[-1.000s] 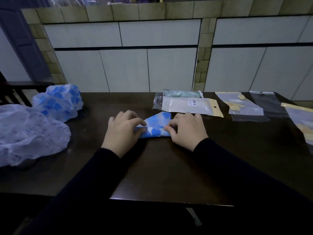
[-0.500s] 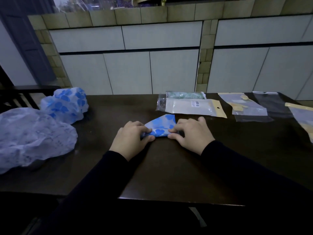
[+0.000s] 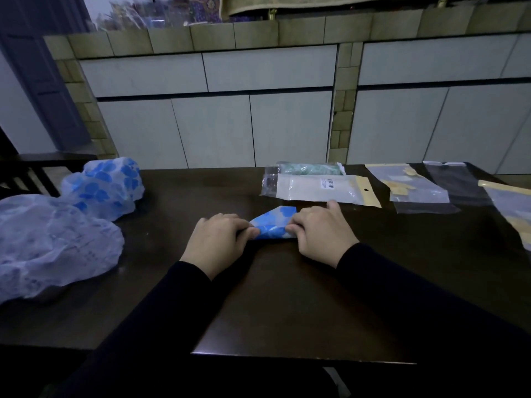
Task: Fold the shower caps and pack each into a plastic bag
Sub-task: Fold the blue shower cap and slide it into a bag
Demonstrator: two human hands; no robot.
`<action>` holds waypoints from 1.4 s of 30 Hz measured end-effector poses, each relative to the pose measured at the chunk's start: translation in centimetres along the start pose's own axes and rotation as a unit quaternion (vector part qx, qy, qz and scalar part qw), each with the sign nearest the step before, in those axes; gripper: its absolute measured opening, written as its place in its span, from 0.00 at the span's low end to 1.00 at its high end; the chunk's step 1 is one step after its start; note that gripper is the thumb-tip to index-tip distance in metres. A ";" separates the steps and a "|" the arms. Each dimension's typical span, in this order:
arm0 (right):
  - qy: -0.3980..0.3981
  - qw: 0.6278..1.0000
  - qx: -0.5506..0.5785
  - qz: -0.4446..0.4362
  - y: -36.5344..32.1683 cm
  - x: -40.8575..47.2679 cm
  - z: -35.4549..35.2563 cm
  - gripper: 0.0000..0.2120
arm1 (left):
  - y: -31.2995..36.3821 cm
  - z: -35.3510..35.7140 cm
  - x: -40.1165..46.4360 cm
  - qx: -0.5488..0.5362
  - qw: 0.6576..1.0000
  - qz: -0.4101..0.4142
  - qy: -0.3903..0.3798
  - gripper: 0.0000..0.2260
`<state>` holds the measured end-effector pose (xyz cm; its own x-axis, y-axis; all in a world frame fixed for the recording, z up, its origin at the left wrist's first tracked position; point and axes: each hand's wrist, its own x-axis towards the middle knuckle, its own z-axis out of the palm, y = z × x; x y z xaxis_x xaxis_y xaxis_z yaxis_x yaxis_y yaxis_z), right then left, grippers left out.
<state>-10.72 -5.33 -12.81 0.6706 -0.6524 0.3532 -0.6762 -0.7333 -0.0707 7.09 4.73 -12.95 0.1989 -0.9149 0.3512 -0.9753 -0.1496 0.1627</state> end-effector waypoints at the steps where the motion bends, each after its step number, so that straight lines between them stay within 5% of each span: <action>1: -0.008 1.000 0.001 0.007 0.0 0.2 0.0 0.12 | -0.1 0.0 0.2 -0.017 1.000 -0.004 -0.003 0.12; 10: -0.071 0.994 0.034 0.075 0.1 1.9 0.1 0.12 | 0.2 -0.3 1.2 -0.037 0.999 -0.033 -0.008 0.07; 16: 0.012 0.998 -0.012 0.063 -0.1 1.3 0.7 0.13 | 0.1 0.0 2.5 -0.004 0.998 -0.047 -0.039 0.09; 21: 0.090 0.996 0.003 0.019 0.2 0.8 0.5 0.09 | 0.6 0.3 2.0 -0.003 0.998 0.013 0.060 0.06; 26: 0.033 0.999 -0.011 0.006 0.0 0.4 0.3 0.15 | 0.8 0.6 1.7 -0.028 1.000 -0.008 -0.001 0.14; 29: 0.007 1.000 0.005 0.006 0.4 0.1 0.1 0.17 | 0.7 0.6 1.6 -0.035 0.999 -0.015 -0.023 0.11; 42: -0.032 0.999 0.020 0.029 0.2 0.5 0.3 0.16 | 1.9 0.5 1.8 0.068 0.997 0.025 -0.008 0.15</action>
<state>-10.42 -5.86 -12.97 0.6492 -0.7047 0.2864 -0.7031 -0.6996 -0.1276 5.54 2.64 -12.48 0.1500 -0.9281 0.3408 -0.9881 -0.1528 0.0188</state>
